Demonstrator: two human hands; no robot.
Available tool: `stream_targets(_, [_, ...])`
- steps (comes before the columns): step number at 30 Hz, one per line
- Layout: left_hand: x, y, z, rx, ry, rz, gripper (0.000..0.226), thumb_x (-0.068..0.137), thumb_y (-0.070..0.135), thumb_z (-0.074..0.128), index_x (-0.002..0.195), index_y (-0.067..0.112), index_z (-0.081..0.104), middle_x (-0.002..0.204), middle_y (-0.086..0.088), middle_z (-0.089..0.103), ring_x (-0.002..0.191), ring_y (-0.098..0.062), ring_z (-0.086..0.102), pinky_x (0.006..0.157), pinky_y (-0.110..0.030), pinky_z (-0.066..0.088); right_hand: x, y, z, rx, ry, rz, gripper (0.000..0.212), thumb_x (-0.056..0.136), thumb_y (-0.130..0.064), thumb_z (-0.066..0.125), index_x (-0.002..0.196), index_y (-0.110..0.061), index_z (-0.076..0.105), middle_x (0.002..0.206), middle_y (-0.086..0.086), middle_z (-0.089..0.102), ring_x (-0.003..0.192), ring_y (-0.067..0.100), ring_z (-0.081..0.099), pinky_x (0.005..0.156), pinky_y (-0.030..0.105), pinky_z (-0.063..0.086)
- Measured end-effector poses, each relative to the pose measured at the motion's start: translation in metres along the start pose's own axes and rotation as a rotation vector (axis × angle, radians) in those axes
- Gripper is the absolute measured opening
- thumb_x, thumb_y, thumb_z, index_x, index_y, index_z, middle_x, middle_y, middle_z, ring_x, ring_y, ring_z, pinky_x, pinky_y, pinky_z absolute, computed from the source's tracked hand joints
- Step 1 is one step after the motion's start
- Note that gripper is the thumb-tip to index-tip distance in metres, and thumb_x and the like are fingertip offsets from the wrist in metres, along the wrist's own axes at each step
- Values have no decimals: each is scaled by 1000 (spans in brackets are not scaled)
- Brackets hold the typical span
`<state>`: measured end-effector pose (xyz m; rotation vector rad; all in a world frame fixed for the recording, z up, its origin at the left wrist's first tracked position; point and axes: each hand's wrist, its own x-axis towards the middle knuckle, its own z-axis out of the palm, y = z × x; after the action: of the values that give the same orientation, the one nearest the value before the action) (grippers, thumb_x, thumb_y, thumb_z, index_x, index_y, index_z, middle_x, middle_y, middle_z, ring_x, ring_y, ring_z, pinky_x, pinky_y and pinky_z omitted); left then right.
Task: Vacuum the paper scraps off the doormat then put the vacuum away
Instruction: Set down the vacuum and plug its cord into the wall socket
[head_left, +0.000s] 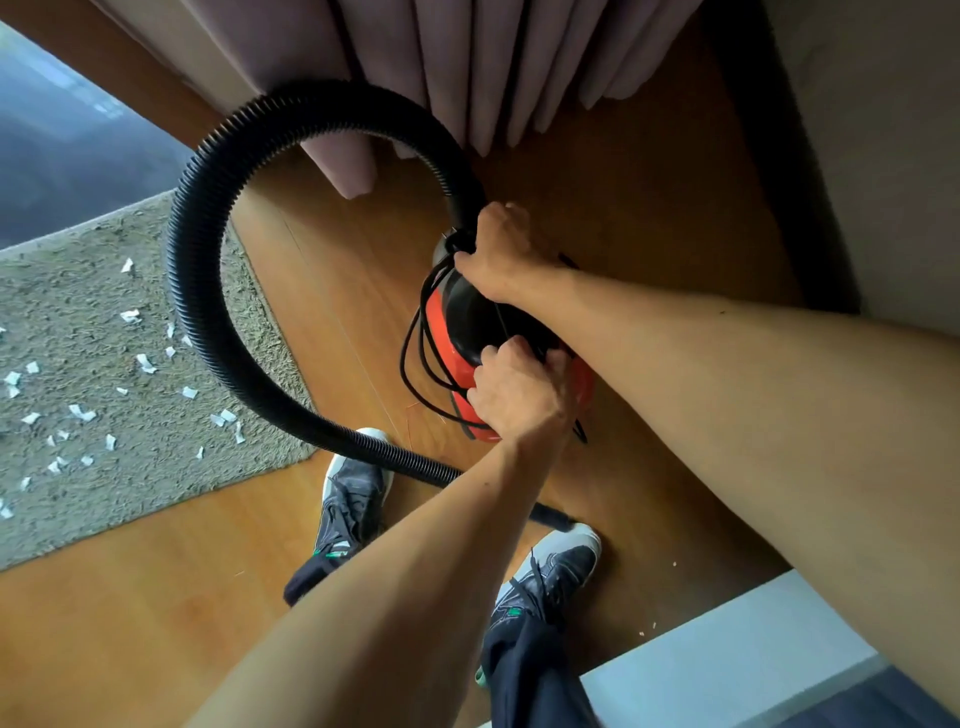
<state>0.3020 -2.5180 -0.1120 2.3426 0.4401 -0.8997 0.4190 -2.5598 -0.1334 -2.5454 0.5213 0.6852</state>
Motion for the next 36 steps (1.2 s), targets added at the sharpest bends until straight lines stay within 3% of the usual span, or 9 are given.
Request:
stream_targets(7, [-6,-1,5,5,41,-15,26,93,32,49,97,10,62,100,-9,61,91,-30,60,75,-38,48,-7,7,-2,146,76,41,29,93,-31,62,112,-9,62,116,10,61,105,26,61,89,42,54])
stream_targets(10, [-13,1,2,19,52,-16,28,94,35,47,98,10,62,100,-8,61,92,-29,60,75,-38,49,-15,15,-7,194,125,38,13,97,-30,56,94,-17,51,109,12,56,102,27,54,90,43,49])
stream_targets(13, [-21,0,-2,-1,32,30,27,97,35,47,99,12,60,98,-6,60,90,-27,59,76,-38,50,-22,26,-21,226,185,66,19,98,-30,52,88,-18,40,103,11,56,92,21,45,80,34,42])
stream_targets(16, [-29,6,-6,-79,13,114,21,97,28,48,93,9,56,90,-9,65,81,-30,61,71,-41,53,-33,38,-44,255,249,122,18,99,-29,51,90,-15,43,102,11,57,90,19,43,73,24,31])
stream_targets(20, [-46,25,-13,-207,-30,216,18,98,22,48,88,7,46,76,-14,66,69,-34,59,60,-39,46,-45,51,-77,242,334,141,26,101,-29,50,110,-6,58,115,15,63,106,26,53,81,31,44])
stream_targets(23, [-60,42,-18,-224,-68,302,11,97,19,50,92,9,47,74,-13,66,67,-35,61,61,-43,49,-56,58,-108,201,400,175,37,102,-33,45,125,-6,55,125,14,60,119,27,53,95,39,49])
stream_targets(27, [-80,65,-33,-189,-83,414,4,93,13,55,96,10,53,79,-9,69,71,-28,62,61,-40,48,-82,72,-159,190,525,238,33,101,-38,47,113,-10,60,113,11,66,102,26,64,80,42,57])
stream_targets(30, [-100,90,-51,-152,-70,497,4,90,15,55,92,12,57,79,-8,70,69,-27,58,58,-36,38,-109,80,-203,202,606,254,35,102,-37,46,112,-8,62,109,12,68,99,26,67,79,43,58])
stream_targets(36, [-139,141,-81,-171,-97,647,9,92,10,52,83,13,51,70,-8,64,64,-31,56,56,-43,48,-156,79,-285,278,715,270,33,102,-32,48,118,-7,61,111,12,69,99,23,69,76,32,58])
